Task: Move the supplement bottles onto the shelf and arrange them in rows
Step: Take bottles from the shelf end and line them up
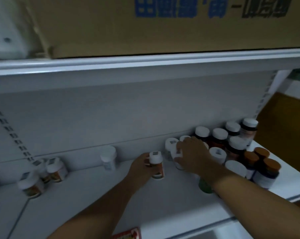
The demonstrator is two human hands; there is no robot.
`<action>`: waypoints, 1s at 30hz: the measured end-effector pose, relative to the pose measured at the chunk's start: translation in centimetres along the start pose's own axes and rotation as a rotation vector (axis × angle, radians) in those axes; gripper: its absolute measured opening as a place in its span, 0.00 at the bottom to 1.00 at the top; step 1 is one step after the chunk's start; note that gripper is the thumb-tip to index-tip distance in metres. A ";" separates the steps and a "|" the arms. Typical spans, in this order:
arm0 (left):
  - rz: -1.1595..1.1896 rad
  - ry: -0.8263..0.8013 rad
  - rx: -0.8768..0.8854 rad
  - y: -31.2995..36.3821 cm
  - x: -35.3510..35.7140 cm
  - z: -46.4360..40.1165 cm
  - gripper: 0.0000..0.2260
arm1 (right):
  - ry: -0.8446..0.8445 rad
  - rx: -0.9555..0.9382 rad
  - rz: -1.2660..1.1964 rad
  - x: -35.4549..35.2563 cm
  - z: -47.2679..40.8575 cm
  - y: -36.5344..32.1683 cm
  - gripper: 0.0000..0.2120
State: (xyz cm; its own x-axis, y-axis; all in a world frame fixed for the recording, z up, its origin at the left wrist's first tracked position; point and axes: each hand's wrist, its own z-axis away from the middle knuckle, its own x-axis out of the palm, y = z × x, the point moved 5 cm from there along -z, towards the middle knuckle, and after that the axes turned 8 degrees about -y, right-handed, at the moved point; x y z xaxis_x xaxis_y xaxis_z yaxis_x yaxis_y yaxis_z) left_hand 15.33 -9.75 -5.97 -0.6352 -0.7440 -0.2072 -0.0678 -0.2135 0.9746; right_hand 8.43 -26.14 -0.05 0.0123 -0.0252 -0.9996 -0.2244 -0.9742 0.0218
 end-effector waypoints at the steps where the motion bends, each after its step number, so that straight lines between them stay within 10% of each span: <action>1: 0.019 0.018 0.009 0.2 -1.0 0.8 0.19 | 0.022 -0.018 -0.109 -0.4 0.0 -0.5 0.18; 9: 0.092 0.202 -0.013 1.3 -11.4 7.4 0.17 | -0.102 -0.165 -1.097 -3.7 -1.7 -9.6 0.04; 30: -0.016 0.320 -0.052 -1.8 -19.7 13.5 0.20 | 0.060 -0.133 -0.606 2.8 -6.9 -15.3 0.11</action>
State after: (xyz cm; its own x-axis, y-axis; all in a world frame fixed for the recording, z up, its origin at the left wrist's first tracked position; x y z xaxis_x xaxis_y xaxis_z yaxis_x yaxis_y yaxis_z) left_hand 17.65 13.85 -2.53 -0.3595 -0.8999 -0.2471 -0.0311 -0.2531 0.9669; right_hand 18.67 -12.85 -3.04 0.1550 0.5324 -0.8322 -0.0368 -0.8386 -0.5434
